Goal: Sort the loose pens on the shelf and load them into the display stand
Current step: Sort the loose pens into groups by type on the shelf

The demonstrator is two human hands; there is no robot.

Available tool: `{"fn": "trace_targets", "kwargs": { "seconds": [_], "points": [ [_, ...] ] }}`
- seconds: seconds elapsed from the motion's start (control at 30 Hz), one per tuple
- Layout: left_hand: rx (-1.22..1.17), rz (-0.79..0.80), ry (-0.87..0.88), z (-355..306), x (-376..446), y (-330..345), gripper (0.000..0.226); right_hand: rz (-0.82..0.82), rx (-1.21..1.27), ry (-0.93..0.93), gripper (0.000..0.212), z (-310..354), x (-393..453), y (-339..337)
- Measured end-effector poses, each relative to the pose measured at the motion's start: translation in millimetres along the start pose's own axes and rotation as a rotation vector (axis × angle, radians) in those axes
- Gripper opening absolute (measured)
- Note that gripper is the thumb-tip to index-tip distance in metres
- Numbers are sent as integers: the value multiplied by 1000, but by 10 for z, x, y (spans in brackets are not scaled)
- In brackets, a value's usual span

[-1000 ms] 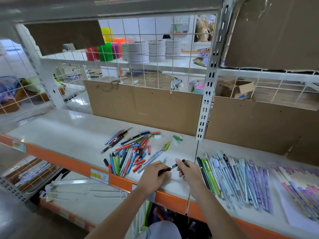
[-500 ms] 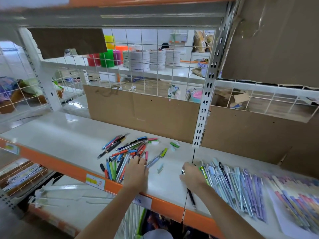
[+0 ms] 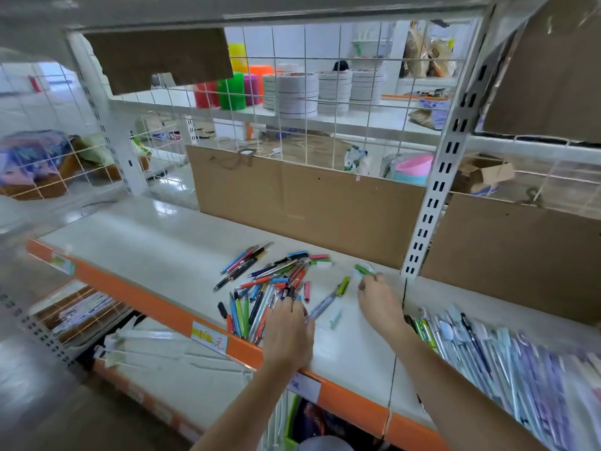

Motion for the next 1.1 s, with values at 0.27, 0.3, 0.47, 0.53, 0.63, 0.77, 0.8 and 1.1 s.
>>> {"fn": "trace_targets", "kwargs": {
  "seconds": [0.27, 0.3, 0.47, 0.53, 0.63, 0.77, 0.8, 1.1],
  "points": [
    [-34, 6, 2, 17, 2, -6, 18, 93, -63, -52, 30, 11, 269, 67],
    [-36, 2, 1, 19, 3, -5, 17, 71, -75, -56, 27, 13, 236, 54],
    [-21, -21, 9, 10, 6, -34, 21, 109, 55, -70, 12, -38, -165, 1],
    [-8, -25, 13, 4, 9, -42, 22, 148, 243, -9, 24, -67, -381, -14],
    [-46, -66, 30, 15, -9, -48, 20, 229, 577, 53, 27, -43, -729, 18],
    [-135, -44, 129, -21, -37, -28, 20, 174, 792, 90, 16, -94, -983, 59],
    [-170, -26, 151, -34, -44, -29, 20, 147, 839, 106, 15, -124, -1015, 48],
    [-182, 99, 281, -55, -243, -37, 25, 72, 1186, 247, 10, -231, -1114, -57]
  ]
}}
Point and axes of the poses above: each hand's wrist, its own x-axis towards the middle knuckle, its own y-axis out of the palm, z = x × y, the point moved 4 cm from there along x, towards the middle knuckle, and after that the axes turned 3 degrees about -x, right-handed, at the moved point
